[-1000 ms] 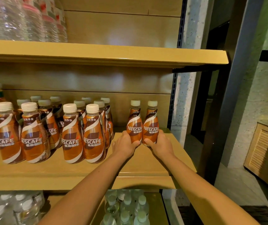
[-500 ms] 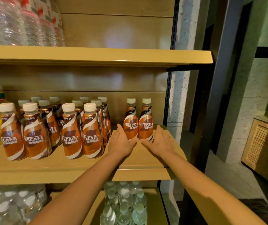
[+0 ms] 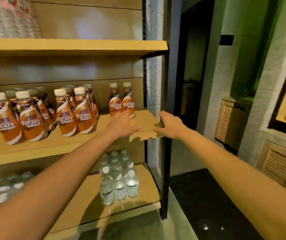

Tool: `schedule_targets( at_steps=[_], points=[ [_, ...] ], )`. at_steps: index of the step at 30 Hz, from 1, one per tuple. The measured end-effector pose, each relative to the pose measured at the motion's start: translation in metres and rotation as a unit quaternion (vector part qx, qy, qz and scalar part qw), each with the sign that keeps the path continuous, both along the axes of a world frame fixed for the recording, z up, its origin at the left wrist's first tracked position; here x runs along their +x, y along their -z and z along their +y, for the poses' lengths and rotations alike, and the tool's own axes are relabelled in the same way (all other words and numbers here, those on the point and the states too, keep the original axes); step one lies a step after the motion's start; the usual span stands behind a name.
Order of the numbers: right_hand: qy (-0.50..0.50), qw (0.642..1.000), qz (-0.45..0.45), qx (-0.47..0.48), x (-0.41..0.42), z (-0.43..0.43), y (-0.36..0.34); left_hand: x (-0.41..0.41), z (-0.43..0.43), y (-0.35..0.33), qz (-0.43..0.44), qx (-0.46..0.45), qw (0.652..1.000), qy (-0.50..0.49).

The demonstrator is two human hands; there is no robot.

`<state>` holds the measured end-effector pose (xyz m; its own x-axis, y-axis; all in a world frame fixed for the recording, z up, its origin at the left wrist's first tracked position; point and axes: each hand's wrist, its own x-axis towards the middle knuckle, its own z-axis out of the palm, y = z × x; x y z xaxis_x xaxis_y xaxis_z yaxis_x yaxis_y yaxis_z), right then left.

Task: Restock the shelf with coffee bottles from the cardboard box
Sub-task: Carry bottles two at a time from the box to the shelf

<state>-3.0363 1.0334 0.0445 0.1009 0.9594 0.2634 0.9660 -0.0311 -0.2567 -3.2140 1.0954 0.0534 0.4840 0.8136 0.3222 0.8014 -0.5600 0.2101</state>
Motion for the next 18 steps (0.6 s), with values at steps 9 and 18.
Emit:
schedule_targets(
  at_steps=[9,18],
  points=[
    [0.215,0.975,-0.040,-0.040,0.091,-0.163,0.016,0.106,-0.104,0.008,0.058,-0.022,0.969,0.239],
    [0.430,0.901,-0.008,-0.057,0.201,-0.340,0.026,0.271,-0.223,0.018,0.056,-0.035,0.901,0.428]
  ],
)
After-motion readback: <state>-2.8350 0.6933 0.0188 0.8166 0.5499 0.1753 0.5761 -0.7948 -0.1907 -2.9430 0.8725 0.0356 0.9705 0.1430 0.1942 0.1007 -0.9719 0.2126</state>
